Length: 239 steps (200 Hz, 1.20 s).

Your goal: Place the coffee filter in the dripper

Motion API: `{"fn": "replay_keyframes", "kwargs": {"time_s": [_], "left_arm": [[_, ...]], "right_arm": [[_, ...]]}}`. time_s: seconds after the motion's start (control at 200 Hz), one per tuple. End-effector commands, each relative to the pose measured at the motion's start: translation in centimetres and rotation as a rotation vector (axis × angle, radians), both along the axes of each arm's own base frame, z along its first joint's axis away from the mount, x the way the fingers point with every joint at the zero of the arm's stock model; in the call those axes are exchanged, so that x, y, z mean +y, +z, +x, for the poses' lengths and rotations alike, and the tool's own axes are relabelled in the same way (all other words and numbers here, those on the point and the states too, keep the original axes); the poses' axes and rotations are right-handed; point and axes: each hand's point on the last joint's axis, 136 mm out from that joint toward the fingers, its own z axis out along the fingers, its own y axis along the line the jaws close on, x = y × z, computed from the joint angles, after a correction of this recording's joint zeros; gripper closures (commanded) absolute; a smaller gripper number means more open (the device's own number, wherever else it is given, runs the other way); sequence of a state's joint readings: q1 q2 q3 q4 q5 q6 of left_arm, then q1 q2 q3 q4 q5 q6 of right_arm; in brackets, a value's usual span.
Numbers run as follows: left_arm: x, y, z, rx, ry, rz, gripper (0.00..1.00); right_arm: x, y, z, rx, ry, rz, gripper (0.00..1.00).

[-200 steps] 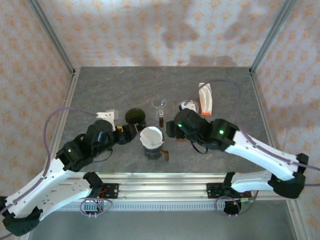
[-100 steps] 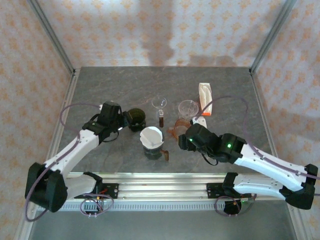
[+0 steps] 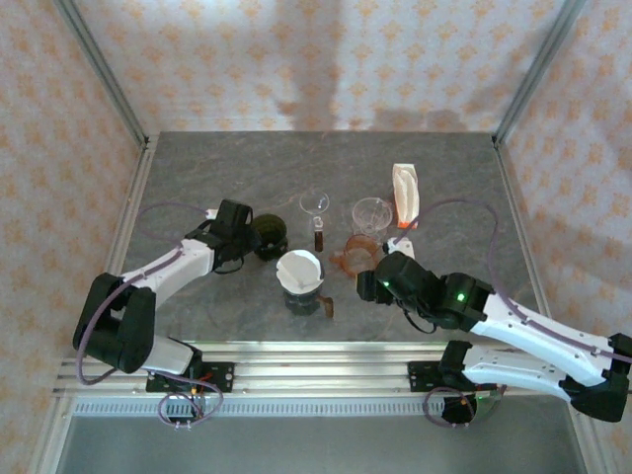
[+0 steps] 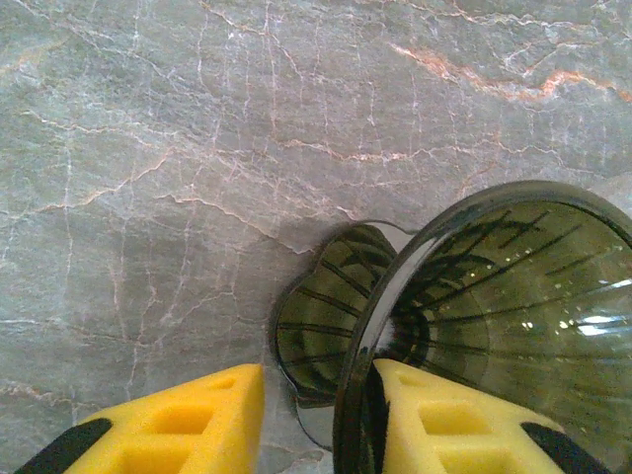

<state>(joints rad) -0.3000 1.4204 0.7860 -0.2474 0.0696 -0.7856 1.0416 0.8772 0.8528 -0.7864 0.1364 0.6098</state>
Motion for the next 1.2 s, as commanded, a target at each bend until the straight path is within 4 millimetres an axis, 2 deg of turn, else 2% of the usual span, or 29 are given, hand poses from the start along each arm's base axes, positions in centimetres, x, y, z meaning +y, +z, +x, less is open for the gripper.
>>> {"fn": "replay_keyframes", "kwargs": {"time_s": [0.0,0.385,0.591,0.771,0.936,1.191], "left_arm": [[0.6,1.1,1.5,-0.054,0.048,0.009,0.69],[0.2,1.5,1.2,-0.038,0.033,-0.010,1.00],[0.5,2.4,-0.5,-0.018,0.012,-0.003,1.00],[2.0,3.4,-4.1,-0.012,0.023,0.016,1.00],[3.6,3.9,-7.3,-0.031,0.063,-0.006,1.00],[4.4,3.8,-10.5,-0.028,0.085,-0.050,1.00]], "right_arm": [[0.0,-0.8,0.0,0.000,-0.007,0.016,0.30],[2.1,-5.7,-1.6,0.068,0.148,0.027,0.29],[4.2,-9.0,-2.6,0.109,0.221,0.093,0.31],[6.4,-10.6,-3.2,0.112,0.289,0.116,0.37],[8.6,-11.4,-3.3,0.109,0.333,0.137,0.39],[10.1,-11.8,-2.7,0.088,0.332,0.170,0.48]]}}
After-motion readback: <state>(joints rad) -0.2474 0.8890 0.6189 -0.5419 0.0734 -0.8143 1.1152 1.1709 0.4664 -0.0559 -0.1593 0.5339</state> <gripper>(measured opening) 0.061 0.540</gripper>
